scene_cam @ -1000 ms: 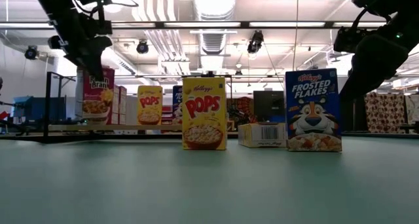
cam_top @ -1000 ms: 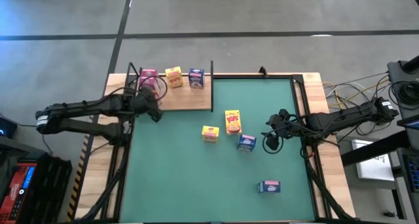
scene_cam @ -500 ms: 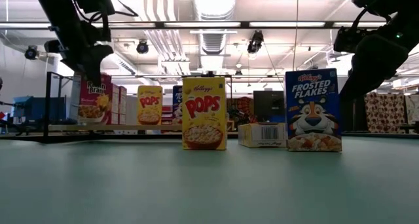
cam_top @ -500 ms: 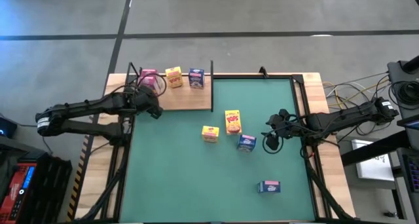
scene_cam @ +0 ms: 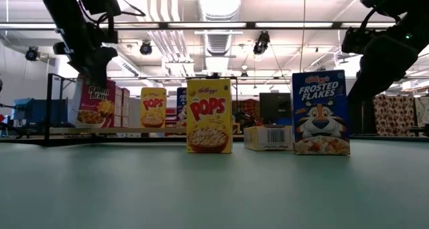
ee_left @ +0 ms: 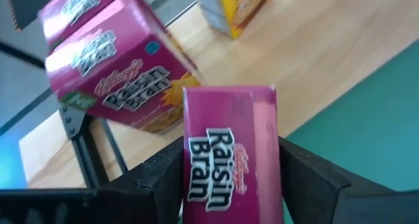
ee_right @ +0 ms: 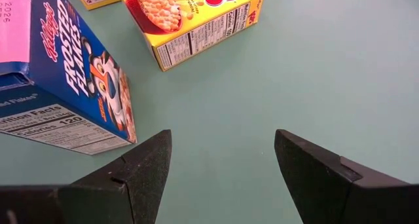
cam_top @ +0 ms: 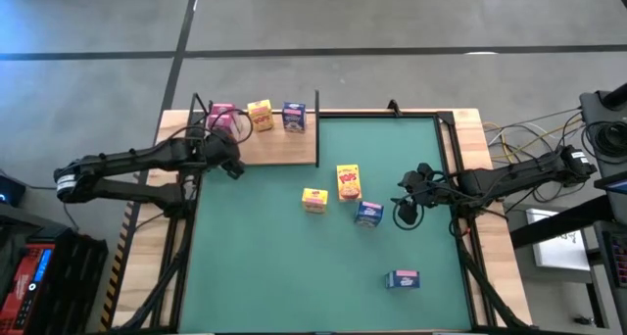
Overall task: Stack cereal on shelf
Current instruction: Put the pink cereal box on the shelf aligned with the pink cereal boxes
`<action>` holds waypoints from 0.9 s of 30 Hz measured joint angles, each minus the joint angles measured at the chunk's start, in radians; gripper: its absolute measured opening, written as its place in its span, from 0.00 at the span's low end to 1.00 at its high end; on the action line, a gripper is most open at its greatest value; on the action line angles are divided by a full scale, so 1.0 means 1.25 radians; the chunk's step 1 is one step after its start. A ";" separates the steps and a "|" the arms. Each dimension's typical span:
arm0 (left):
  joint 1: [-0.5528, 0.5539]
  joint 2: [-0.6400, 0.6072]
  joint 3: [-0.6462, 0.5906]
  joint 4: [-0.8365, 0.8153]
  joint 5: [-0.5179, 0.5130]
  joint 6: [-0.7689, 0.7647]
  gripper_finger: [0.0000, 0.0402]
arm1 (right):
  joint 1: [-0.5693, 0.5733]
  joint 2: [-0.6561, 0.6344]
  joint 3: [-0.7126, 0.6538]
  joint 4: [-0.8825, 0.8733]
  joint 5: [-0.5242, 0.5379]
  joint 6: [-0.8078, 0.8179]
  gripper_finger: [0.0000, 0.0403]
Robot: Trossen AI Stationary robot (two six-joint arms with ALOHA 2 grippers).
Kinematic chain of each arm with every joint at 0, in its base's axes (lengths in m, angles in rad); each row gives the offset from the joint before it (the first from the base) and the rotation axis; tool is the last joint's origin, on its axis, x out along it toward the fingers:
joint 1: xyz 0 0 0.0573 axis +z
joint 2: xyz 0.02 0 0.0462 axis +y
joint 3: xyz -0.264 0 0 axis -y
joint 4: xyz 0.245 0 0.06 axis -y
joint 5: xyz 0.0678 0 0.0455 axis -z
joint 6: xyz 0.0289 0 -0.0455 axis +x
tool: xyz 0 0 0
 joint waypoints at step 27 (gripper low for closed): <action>-0.020 0.014 -0.001 0.137 0.236 0.096 0.39 | 0.000 0.000 0.000 0.000 0.000 0.000 0.65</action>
